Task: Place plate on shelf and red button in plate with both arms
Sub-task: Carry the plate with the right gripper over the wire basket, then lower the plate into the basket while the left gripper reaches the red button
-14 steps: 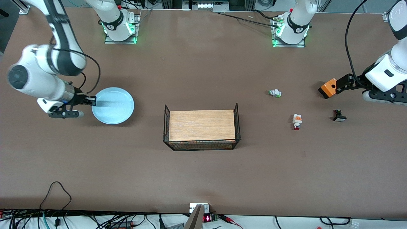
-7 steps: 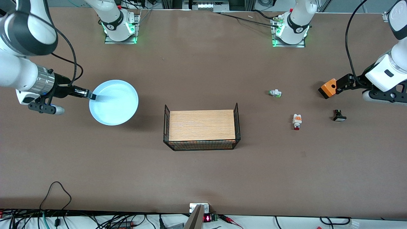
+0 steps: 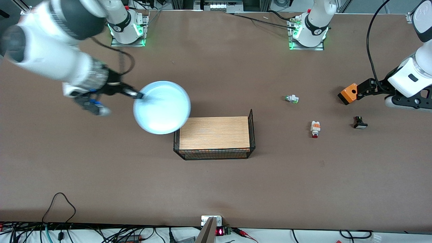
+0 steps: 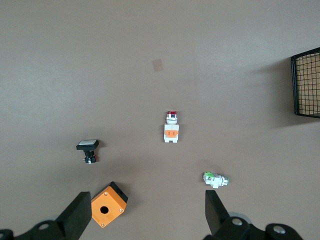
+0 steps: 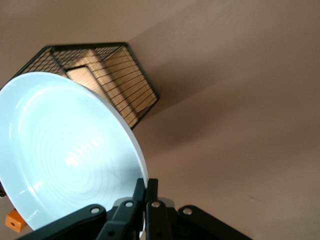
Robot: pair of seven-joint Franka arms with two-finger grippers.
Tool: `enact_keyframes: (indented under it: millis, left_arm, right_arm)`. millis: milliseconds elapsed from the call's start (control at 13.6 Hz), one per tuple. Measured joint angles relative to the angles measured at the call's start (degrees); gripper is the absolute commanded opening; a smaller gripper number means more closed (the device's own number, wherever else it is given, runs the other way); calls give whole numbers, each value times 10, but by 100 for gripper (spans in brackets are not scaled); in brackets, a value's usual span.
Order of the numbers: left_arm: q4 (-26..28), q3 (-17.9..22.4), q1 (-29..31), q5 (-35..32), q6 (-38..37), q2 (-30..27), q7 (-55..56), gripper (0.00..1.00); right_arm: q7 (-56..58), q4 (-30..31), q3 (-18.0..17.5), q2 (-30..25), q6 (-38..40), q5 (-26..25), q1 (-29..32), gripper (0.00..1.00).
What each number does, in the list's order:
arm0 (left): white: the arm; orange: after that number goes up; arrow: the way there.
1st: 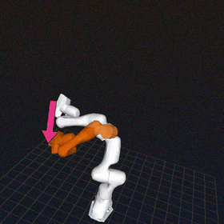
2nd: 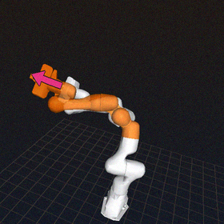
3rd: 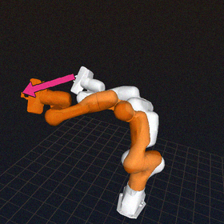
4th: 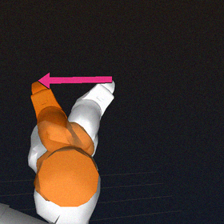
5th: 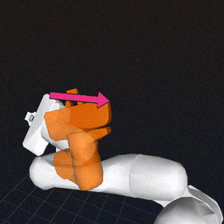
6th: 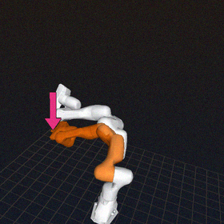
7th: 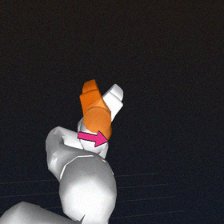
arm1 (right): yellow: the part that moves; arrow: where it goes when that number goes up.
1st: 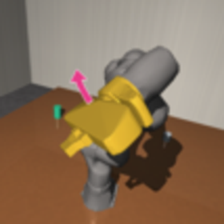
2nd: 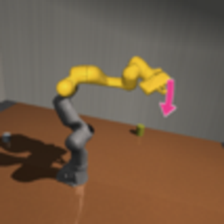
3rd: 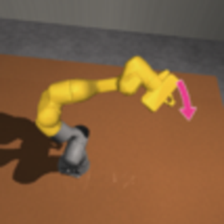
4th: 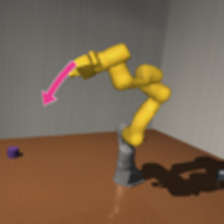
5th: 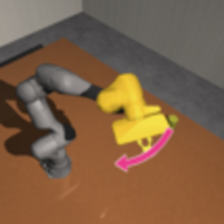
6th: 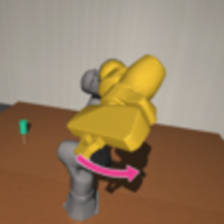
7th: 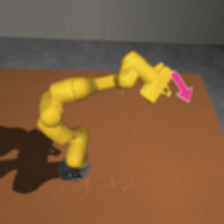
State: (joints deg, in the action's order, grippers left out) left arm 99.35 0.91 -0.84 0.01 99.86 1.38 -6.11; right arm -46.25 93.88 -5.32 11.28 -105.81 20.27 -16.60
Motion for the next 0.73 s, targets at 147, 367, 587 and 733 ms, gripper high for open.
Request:
enact_keyframes:
  millis: [147,367,587,733]
  left_arm:
    - [0,0,0,0,0,0,0,100]
    - [0,0,0,0,0,0,0,100]
    - [0,0,0,0,-1,1,0,100]
    - [0,0,0,0,-10,8,0,100]
  right_arm:
    - [-41,-2,0,26,-55,0,-38,0]
    - [-77,-7,0,59,-105,0,-68,0]
    - [-103,-14,1,84,-139,0,-93,0]
    - [-112,-15,1,103,-172,-3,-105,0]
